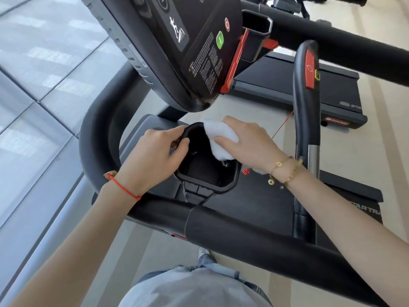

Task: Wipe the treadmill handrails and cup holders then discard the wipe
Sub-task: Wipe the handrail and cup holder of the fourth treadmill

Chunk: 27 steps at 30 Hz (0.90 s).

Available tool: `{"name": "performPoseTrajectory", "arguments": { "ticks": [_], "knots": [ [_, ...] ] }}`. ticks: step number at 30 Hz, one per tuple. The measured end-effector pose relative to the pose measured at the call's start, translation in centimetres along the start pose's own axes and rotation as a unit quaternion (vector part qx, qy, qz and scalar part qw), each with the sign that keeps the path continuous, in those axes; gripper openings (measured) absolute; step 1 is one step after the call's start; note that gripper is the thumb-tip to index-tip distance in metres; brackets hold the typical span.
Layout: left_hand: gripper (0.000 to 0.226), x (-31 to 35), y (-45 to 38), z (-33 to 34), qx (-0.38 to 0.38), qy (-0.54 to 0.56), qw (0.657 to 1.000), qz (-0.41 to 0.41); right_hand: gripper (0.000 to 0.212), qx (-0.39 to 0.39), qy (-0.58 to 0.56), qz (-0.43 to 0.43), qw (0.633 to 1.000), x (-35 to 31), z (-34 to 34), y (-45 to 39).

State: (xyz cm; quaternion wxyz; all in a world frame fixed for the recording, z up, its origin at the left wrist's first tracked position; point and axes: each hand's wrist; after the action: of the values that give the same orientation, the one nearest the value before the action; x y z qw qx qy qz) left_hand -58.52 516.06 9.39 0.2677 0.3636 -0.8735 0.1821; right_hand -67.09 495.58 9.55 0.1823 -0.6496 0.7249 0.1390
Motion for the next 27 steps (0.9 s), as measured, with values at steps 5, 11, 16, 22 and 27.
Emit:
{"name": "performPoseTrajectory", "arguments": {
  "ticks": [5, 11, 16, 22, 27],
  "knots": [
    [0.027, 0.2, 0.2, 0.2, 0.014, -0.003, 1.0, 0.003, 0.025, -0.002, -0.08, 0.093, 0.992, -0.1, 0.2, 0.9],
    [0.024, 0.2, 0.2, 0.2, 0.013, -0.008, 1.0, 0.001, 0.023, 0.048, -0.176, 0.164, 0.969, -1.6, 0.7, 1.7],
    [0.023, 0.2, 0.3, 0.4, 0.042, -0.042, 0.998, 0.01, 0.03, 0.093, -0.269, 0.23, 0.931, -3.3, 2.4, 4.6],
    [0.025, 0.1, 0.2, 0.3, 0.039, -0.03, 0.998, 0.031, 0.037, 0.096, -0.252, 0.243, 0.932, -3.9, 2.3, 4.3],
    [0.024, 0.0, 0.3, 0.4, 0.048, -0.036, 0.997, 0.044, 0.029, 0.126, -0.247, 0.245, 0.929, -3.5, 1.4, 2.8]
  ]
}}
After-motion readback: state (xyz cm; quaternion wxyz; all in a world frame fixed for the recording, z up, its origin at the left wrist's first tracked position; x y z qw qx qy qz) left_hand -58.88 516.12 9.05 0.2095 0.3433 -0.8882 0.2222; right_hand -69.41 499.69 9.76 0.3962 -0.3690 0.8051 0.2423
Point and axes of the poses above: each hand's wrist, its own y-axis away from the middle knuckle, its own z-axis out of the palm, x = y × z, and after that the axes turned 6 degrees about -z, right-handed
